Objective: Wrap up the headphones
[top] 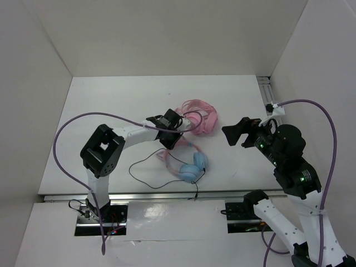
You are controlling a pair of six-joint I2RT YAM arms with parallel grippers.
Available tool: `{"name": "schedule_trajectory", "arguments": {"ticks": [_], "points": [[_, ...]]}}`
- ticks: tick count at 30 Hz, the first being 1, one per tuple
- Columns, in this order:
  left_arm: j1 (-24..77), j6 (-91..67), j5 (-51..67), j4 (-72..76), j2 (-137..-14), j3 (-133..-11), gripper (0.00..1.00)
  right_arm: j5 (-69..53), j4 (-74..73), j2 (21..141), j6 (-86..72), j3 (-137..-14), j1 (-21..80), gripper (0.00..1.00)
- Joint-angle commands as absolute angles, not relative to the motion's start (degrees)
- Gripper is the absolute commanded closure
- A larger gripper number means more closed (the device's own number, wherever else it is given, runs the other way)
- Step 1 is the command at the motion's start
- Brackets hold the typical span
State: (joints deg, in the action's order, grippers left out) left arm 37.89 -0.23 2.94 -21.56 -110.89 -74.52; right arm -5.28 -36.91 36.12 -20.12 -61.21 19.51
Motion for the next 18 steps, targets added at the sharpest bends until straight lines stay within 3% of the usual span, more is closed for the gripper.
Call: {"name": "schedule_trajectory", "arguments": {"ticks": [1, 7, 10, 18], "points": [[39.7, 1.8, 1.0, -28.8, -108.3, -75.0, 1.00, -6.2, -36.4, 35.1, -20.5, -64.1, 19.8, 0.00], [43.1, -2.5, -5.6, -37.3, -106.3, -82.3, 1.00, -5.5, -36.2, 35.1, -20.5, -64.1, 19.8, 0.00], [44.6, -7.8, -17.7, -43.4, -104.9, -87.7, 1.00, -7.9, -33.1, 35.1, -21.8, -61.0, 19.8, 0.00], [44.6, -20.4, -36.6, -62.9, -103.6, -109.1, 1.00, -17.9, -13.0, 30.8, -23.2, -51.4, 19.8, 0.00]]}}
